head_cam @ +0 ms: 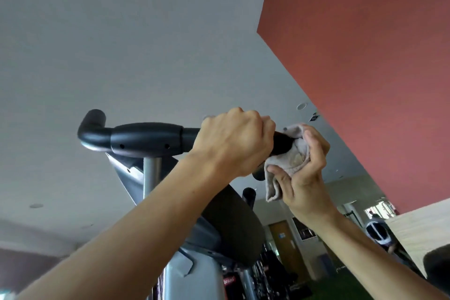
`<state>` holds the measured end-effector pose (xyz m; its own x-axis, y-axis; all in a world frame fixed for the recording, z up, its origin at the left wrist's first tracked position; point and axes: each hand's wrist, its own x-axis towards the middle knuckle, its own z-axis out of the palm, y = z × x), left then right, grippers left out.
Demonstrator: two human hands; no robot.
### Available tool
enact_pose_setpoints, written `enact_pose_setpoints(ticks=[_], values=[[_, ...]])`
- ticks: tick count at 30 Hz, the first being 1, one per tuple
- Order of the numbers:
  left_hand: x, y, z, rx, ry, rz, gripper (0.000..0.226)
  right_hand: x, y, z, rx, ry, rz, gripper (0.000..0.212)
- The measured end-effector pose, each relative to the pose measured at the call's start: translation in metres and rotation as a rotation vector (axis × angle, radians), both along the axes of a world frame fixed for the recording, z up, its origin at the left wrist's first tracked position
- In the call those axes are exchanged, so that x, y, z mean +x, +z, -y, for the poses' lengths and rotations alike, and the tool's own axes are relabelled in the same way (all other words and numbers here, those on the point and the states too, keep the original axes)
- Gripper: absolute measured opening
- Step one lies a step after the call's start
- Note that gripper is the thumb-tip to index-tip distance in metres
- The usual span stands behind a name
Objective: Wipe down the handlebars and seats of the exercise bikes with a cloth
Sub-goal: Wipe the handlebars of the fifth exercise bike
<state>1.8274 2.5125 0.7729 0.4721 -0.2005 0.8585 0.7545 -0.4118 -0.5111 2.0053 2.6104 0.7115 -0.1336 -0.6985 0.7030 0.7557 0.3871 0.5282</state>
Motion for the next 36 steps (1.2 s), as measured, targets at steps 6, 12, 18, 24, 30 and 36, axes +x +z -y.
enact_pose_setpoints(ticks=[6,12,18,24,30,36], values=[[-0.065,0.007,-0.027,0.397,0.043,0.134,0.051,-0.037,0.012,0.05,0.067,-0.421,0.0,0.061],[-0.137,0.027,-0.052,0.185,-0.055,0.29,0.051,-0.097,0.053,0.075,0.076,-0.753,0.065,0.068],[-0.137,0.028,-0.052,0.169,-0.124,0.325,0.048,-0.052,0.032,0.08,0.05,-0.956,0.078,0.074],[-0.129,0.028,-0.052,0.189,-0.143,0.355,0.045,-0.117,0.052,0.07,0.09,-0.862,0.003,0.072],[-0.166,0.04,-0.058,0.137,-0.152,0.187,0.046,-0.093,0.041,0.082,0.056,-0.875,0.065,0.062],[-0.184,0.041,-0.065,0.017,-0.195,0.18,0.046,-0.081,0.028,0.095,-0.18,-0.774,-0.022,0.065]])
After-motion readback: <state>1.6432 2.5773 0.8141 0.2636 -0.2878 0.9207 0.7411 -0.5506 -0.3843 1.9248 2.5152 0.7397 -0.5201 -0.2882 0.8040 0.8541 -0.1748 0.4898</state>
